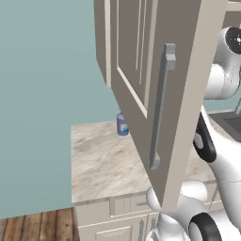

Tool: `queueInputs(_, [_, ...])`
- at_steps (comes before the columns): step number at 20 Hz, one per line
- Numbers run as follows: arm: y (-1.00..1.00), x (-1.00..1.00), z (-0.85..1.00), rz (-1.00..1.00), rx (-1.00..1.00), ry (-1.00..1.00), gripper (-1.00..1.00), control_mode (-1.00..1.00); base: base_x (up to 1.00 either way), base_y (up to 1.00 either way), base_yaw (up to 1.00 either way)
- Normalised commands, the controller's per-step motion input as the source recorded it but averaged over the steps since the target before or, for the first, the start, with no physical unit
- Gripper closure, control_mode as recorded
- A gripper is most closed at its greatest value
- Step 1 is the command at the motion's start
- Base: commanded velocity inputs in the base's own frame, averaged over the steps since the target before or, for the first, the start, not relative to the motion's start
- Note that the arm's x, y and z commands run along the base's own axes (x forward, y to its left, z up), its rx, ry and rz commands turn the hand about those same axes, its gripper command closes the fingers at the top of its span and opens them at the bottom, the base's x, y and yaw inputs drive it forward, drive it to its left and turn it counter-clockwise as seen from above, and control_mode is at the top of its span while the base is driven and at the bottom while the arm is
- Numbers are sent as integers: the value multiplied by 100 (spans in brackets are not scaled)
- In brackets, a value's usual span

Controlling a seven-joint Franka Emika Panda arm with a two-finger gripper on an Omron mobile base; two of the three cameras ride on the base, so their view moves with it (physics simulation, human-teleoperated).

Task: Pick the sponge and dish brush from the cabinet and place them on the counter.

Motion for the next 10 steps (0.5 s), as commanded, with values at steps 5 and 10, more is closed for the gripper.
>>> queueInputs(5, [7, 36, 0, 0, 0, 1, -100, -100, 0, 0, 0])
queueInputs(10, [11, 35, 0, 0, 0, 1, -100, -100, 0, 0, 0])
